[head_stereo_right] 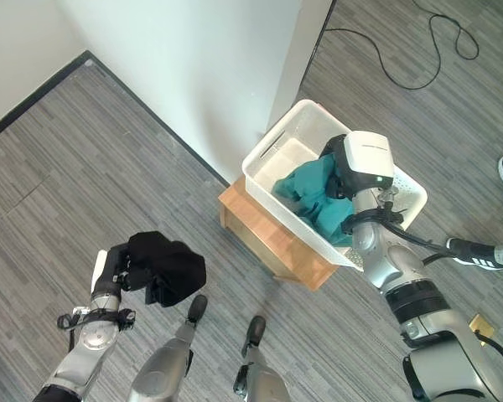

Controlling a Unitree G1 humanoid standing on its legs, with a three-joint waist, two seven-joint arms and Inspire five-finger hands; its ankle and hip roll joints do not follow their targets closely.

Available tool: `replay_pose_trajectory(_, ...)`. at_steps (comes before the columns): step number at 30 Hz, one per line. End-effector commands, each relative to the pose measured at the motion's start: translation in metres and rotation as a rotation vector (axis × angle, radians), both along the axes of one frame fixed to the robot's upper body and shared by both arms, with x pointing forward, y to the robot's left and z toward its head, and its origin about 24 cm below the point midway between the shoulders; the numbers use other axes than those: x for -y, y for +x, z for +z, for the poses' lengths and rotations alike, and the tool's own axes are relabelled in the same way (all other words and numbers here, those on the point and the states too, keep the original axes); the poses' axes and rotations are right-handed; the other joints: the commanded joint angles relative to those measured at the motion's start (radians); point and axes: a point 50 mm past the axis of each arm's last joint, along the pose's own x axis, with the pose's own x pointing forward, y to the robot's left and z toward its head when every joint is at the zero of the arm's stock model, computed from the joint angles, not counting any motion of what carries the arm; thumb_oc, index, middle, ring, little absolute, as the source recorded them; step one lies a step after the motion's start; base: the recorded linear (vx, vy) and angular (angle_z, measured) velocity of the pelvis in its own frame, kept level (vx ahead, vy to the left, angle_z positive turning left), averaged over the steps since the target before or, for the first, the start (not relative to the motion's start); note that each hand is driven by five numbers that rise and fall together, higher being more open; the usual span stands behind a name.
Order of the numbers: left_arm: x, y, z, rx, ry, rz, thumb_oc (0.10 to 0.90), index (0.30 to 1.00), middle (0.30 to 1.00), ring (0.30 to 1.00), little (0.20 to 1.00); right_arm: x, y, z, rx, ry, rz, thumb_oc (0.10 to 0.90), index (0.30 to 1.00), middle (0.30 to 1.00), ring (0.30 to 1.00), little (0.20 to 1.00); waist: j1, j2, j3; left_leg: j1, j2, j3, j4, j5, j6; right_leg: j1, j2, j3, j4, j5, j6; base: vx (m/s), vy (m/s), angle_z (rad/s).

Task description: Pick up bed clothes into laundry basket.

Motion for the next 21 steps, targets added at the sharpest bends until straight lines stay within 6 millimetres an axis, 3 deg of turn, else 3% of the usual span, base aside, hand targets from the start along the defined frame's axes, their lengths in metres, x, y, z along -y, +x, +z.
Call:
replay_pose_trajectory(1,0.001,0.008,0.035,0.222,-0.023,0.008,0.400,0.300,0.300,0.300,0.300,-0.012,0.000,0.073,0.344,-0.043,0.043,0.800,0.900,0.900,0.900,0.900,-0.002,-0.032,-0.067,-0.027,0.018,-0.003,-0.001,-0.058,-0.037,0.062,-0.081,-0.014,0.005,-0.083,0.081,0.01,0.006,0.03)
replay_pose_trajectory(7,-0.012,0.002,0.031,0.206,0.016,0.059,0.400,0.300,0.300,0.300,0.300,-0.012,-0.029,0.100,0.536,0.035,0.119,0.800,0.900,0.900,0.900,0.900,-0.022,-0.026,-0.097,0.019,0.018,0.012,-0.001,-0.077,-0.033,0.097,-0.090,-0.005,0.005,-0.086,0.087,0.04,0.015,0.00)
replay_pose_trajectory(10,-0.025,-0.005,0.026,0.186,0.042,0.126,0.400,0.300,0.300,0.300,0.300,-0.004,-0.059,0.113,0.681,0.076,0.143,0.800,0.900,0.900,0.900,0.900,-0.059,-0.024,-0.125,0.052,0.019,0.030,-0.001,-0.097,-0.027,0.117,-0.096,0.006,0.005,-0.088,0.094,0.07,0.016,-0.01)
replay_pose_trajectory(13,-0.036,-0.011,0.023,0.171,0.080,0.179,0.400,0.300,0.300,0.300,0.300,0.010,-0.079,0.100,0.699,0.126,0.110,0.800,0.900,0.900,0.900,0.900,-0.077,-0.025,-0.142,0.076,0.020,0.038,-0.001,-0.110,-0.022,0.134,-0.100,0.014,0.005,-0.090,0.097,0.09,0.010,-0.04)
replay_pose_trajectory(14,-0.055,-0.019,0.025,0.184,0.097,0.299,0.400,0.300,0.300,0.300,0.300,0.028,-0.094,0.076,0.654,0.155,0.028,0.800,0.900,0.900,0.900,0.900,-0.104,-0.020,-0.153,0.090,0.021,0.046,-0.001,-0.118,-0.019,0.143,-0.104,0.020,0.005,-0.091,0.099,0.08,0.005,-0.09)
replay_pose_trajectory(15,-0.055,-0.020,0.024,0.179,0.102,0.295,0.400,0.300,0.300,0.300,0.300,0.029,-0.096,0.074,0.649,0.157,0.024,0.800,0.900,0.900,0.900,0.900,-0.100,-0.022,-0.157,0.092,0.021,0.045,-0.001,-0.119,-0.019,0.146,-0.104,0.018,0.005,-0.092,0.099,0.07,-0.001,-0.10)
replay_pose_trajectory(16,-0.063,-0.025,0.027,0.191,0.127,0.335,0.400,0.300,0.300,0.300,0.300,0.040,-0.104,0.055,0.595,0.189,-0.033,0.800,0.900,0.900,0.900,0.900,-0.108,-0.020,-0.162,0.101,0.021,0.045,-0.001,-0.123,-0.017,0.151,-0.105,0.021,0.005,-0.092,0.099,0.04,-0.009,-0.12)
replay_pose_trajectory(18,-0.085,-0.034,0.038,0.239,0.196,0.445,0.400,0.300,0.300,0.300,0.300,0.059,-0.117,0.000,0.419,0.286,-0.168,0.800,0.900,0.900,0.900,0.900,-0.124,-0.016,-0.174,0.116,0.022,0.051,-0.001,-0.130,-0.015,0.159,-0.107,0.025,0.005,-0.092,0.101,0.05,-0.014,-0.14)
replay_pose_trajectory(19,-0.085,-0.034,0.038,0.237,0.198,0.445,0.400,0.300,0.300,0.300,0.300,0.059,-0.117,-0.001,0.418,0.287,-0.169,0.800,0.900,0.900,0.900,0.900,-0.123,-0.017,-0.176,0.117,0.022,0.052,-0.001,-0.131,-0.015,0.160,-0.107,0.025,0.005,-0.093,0.101,0.03,-0.017,-0.15)
replay_pose_trajectory(20,-0.096,-0.037,0.058,0.334,0.213,0.503,0.400,0.300,0.300,0.300,0.300,0.076,-0.130,-0.065,0.180,0.379,-0.332,0.800,0.900,0.900,0.900,0.900,-0.134,-0.006,-0.181,0.125,0.023,0.059,-0.001,-0.132,-0.010,0.165,-0.108,0.031,0.005,-0.090,0.100,0.03,-0.013,-0.14)
replay_pose_trajectory(21,-0.099,-0.042,0.067,0.369,0.205,0.515,0.400,0.300,0.300,0.300,0.300,0.081,-0.135,-0.085,0.104,0.395,-0.384,0.800,0.900,0.900,0.900,0.900,-0.139,-0.007,-0.186,0.133,0.024,0.061,-0.001,-0.135,-0.007,0.171,-0.109,0.035,0.005,-0.091,0.099,0.04,-0.015,-0.11)
